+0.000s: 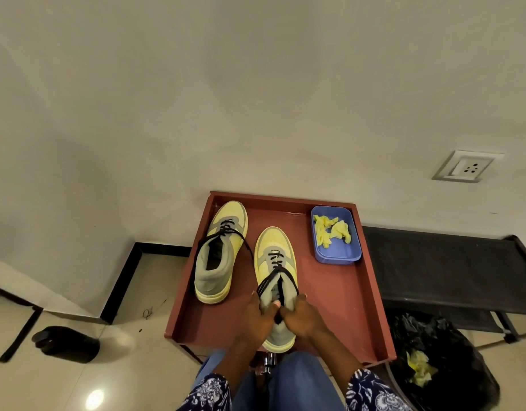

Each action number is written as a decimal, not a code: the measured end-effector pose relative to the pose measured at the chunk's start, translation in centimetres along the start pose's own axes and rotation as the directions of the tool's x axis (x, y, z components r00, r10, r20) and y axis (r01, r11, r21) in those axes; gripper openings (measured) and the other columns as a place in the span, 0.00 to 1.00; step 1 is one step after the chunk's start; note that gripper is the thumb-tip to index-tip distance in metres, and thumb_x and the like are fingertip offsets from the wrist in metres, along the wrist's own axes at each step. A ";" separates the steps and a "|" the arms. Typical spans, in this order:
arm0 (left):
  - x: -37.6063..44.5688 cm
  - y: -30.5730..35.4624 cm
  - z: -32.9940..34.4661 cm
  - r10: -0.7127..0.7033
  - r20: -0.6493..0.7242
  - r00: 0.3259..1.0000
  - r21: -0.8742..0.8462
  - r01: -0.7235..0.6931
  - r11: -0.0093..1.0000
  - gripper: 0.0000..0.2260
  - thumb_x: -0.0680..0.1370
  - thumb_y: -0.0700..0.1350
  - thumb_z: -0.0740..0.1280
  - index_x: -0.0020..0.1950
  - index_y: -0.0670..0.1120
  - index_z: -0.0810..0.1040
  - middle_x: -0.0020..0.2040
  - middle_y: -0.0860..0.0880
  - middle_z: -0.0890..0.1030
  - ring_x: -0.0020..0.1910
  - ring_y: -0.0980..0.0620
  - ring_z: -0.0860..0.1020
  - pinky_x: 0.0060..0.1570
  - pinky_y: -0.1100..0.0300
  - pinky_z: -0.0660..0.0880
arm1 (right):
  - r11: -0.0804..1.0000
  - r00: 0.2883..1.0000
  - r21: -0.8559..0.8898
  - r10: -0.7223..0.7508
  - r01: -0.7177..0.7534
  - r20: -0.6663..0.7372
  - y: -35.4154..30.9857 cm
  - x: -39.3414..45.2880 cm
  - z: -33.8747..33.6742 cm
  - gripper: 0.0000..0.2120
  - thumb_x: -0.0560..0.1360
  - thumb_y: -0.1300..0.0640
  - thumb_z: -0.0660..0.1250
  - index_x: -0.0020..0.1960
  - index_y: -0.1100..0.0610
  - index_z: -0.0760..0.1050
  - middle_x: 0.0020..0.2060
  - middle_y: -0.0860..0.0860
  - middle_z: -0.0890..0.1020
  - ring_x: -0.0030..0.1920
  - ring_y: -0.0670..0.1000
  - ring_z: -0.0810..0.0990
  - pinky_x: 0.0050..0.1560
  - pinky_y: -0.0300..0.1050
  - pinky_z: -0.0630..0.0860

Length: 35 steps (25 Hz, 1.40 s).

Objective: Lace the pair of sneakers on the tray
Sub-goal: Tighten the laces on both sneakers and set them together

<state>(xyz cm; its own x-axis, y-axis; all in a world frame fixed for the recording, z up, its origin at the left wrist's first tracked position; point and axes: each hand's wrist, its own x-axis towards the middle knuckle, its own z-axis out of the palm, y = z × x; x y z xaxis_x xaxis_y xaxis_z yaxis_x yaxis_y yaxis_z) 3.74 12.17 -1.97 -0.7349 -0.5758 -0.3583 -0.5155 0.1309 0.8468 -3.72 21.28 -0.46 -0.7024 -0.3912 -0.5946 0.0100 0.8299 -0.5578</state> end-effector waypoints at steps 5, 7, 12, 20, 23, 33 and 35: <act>0.4 -0.4 0.1 -0.006 -0.023 1.000 0.069 0.008 0.998 0.10 0.76 0.38 0.63 0.56 0.35 0.74 0.51 0.37 0.80 0.52 0.41 0.78 0.50 0.57 0.72 | 0.995 0.996 0.092 0.052 -0.046 -0.066 -0.2 -0.2 0.4 0.26 0.74 0.56 0.62 0.68 0.65 0.60 0.60 0.61 0.76 0.57 0.59 0.77 0.47 0.46 0.75; 0.5 -0.3 0.0 -0.003 -0.029 1.000 0.121 0.006 0.993 0.11 0.77 0.36 0.61 0.57 0.34 0.73 0.52 0.35 0.79 0.52 0.40 0.78 0.50 0.56 0.71 | 0.998 0.994 0.050 0.035 -0.030 -0.101 -0.3 -0.2 0.5 0.23 0.75 0.59 0.60 0.66 0.66 0.62 0.60 0.61 0.76 0.58 0.59 0.76 0.48 0.43 0.72; 0.3 -0.2 0.3 -0.010 -0.076 0.997 0.169 0.023 0.985 0.15 0.78 0.37 0.59 0.64 0.36 0.69 0.59 0.38 0.76 0.59 0.42 0.75 0.57 0.59 0.68 | 0.999 0.982 0.032 0.036 -0.031 -0.183 -0.1 -0.1 1.0 0.16 0.75 0.61 0.58 0.61 0.65 0.67 0.59 0.62 0.77 0.58 0.61 0.76 0.55 0.48 0.74; 0.6 -0.7 0.4 -0.054 -0.061 0.997 0.125 0.061 0.990 0.17 0.77 0.37 0.60 0.66 0.36 0.69 0.61 0.37 0.76 0.61 0.41 0.74 0.62 0.55 0.68 | 0.997 0.974 0.068 0.058 -0.044 -0.220 -0.1 0.0 1.3 0.12 0.76 0.60 0.58 0.58 0.63 0.69 0.56 0.62 0.78 0.56 0.61 0.77 0.53 0.47 0.74; 0.8 -0.7 0.3 -0.037 -0.065 0.997 0.125 0.045 0.991 0.15 0.78 0.37 0.60 0.64 0.36 0.70 0.60 0.38 0.77 0.59 0.41 0.75 0.61 0.53 0.70 | 0.996 0.974 0.077 0.063 -0.048 -0.216 -0.3 0.1 1.2 0.13 0.76 0.60 0.58 0.59 0.63 0.69 0.57 0.62 0.78 0.56 0.61 0.77 0.53 0.47 0.74; 3.1 2.8 -1.6 0.056 -0.081 0.995 0.333 -0.026 0.942 0.14 0.80 0.40 0.55 0.63 0.38 0.71 0.59 0.37 0.78 0.60 0.38 0.74 0.57 0.53 0.69 | 0.987 0.959 0.143 0.104 -0.067 -0.265 -3.4 0.8 -0.2 0.14 0.76 0.61 0.57 0.59 0.65 0.70 0.58 0.62 0.77 0.57 0.61 0.76 0.52 0.48 0.73; 4.0 3.2 -2.3 0.070 -0.096 0.993 0.331 -0.034 0.943 0.15 0.80 0.40 0.55 0.65 0.38 0.70 0.60 0.38 0.77 0.61 0.39 0.74 0.57 0.54 0.68 | 0.988 0.961 0.142 0.088 -0.052 -0.262 -4.5 1.4 -0.6 0.14 0.76 0.60 0.57 0.59 0.64 0.70 0.58 0.62 0.77 0.57 0.61 0.76 0.53 0.49 0.73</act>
<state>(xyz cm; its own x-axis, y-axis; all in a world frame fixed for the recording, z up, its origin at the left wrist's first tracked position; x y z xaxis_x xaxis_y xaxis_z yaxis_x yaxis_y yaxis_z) 0.17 8.48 0.21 -0.7232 -0.6402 -0.2589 -0.6069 0.4103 0.6807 -5.16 17.20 1.58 -0.8604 -0.1987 -0.4694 0.1476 0.7843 -0.6026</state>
